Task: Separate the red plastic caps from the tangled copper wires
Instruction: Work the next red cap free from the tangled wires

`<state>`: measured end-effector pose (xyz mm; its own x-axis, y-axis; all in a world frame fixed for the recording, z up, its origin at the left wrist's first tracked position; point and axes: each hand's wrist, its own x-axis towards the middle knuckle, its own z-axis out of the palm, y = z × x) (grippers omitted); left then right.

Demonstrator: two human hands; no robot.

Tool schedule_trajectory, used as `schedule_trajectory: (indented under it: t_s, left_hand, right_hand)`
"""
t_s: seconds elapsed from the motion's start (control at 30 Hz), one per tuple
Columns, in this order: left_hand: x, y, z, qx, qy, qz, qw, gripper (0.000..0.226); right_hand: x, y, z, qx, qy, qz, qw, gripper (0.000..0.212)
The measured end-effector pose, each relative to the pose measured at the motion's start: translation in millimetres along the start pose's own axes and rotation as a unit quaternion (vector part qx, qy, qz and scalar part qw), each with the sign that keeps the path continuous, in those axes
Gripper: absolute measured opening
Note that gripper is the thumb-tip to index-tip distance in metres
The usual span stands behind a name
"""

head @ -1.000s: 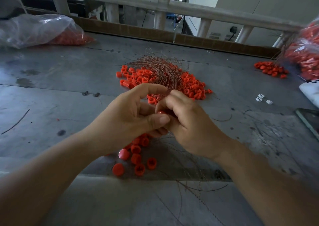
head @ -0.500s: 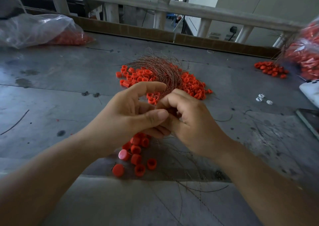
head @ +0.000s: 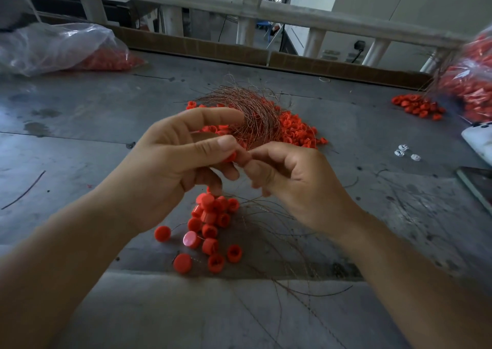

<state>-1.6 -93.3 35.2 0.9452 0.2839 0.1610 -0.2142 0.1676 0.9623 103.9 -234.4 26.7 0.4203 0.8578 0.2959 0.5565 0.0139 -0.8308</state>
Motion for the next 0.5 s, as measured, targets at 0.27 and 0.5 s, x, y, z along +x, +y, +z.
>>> schedule_trajectory:
  t_s: [0.27,0.5]
  left_hand:
    - [2.5,2.5,-9.2,0.024,0.06,0.024,0.998,0.026]
    - [1.8,2.0,-7.5,0.147,0.11,0.018,0.983,0.025]
  right_hand:
    - [2.2,-0.5,-14.5,-0.079,0.08,-0.019,0.993,0.018]
    - [2.2,-3.9,-26.2,-0.089,0.095,0.008,0.991,0.017]
